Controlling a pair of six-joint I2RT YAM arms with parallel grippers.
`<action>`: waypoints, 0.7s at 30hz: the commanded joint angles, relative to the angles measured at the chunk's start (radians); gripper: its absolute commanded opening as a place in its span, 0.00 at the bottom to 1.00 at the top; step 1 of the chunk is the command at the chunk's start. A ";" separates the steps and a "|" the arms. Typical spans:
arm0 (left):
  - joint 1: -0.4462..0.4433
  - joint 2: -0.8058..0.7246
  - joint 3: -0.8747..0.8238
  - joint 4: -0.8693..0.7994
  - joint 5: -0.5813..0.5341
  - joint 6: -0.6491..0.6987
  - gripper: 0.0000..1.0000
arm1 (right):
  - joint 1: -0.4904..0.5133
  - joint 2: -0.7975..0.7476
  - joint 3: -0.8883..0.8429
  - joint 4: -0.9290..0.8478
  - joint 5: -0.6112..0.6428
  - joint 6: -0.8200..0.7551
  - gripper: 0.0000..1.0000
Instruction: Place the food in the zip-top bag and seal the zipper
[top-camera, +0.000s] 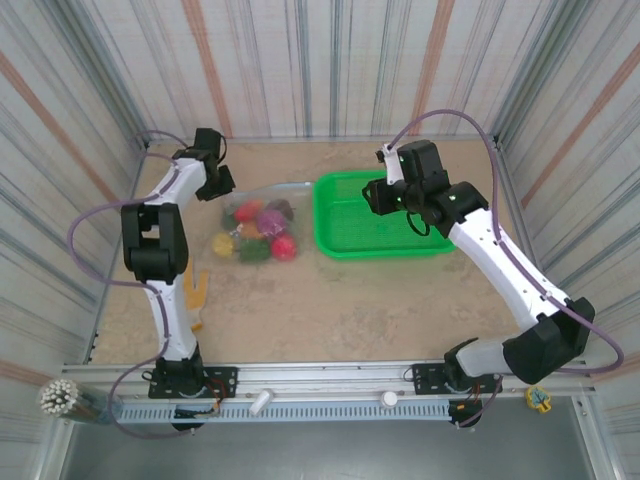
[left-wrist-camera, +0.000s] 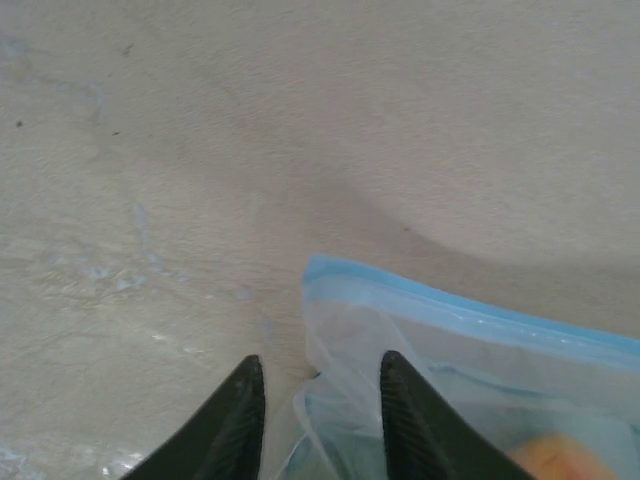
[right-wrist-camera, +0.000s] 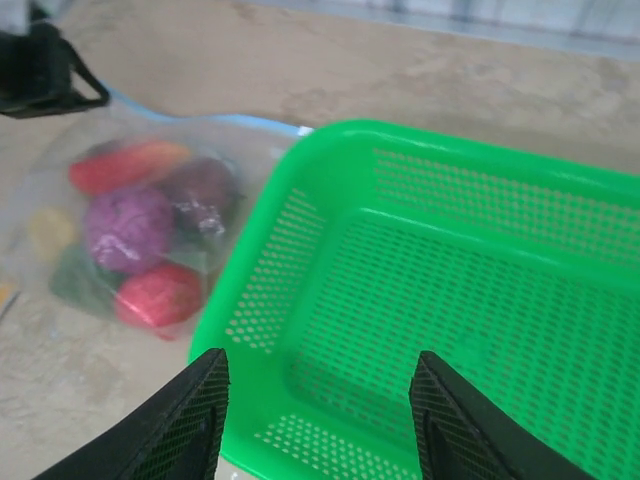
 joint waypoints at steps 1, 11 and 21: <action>-0.013 -0.066 -0.018 0.018 -0.063 0.043 0.46 | 0.005 -0.019 -0.001 -0.121 0.062 0.054 0.53; -0.090 -0.566 -0.365 0.194 -0.083 0.053 0.63 | -0.033 -0.150 -0.181 -0.215 0.010 0.146 0.41; -0.106 -1.061 -0.717 0.264 0.150 0.054 0.99 | -0.048 -0.329 -0.517 -0.193 0.057 0.380 0.09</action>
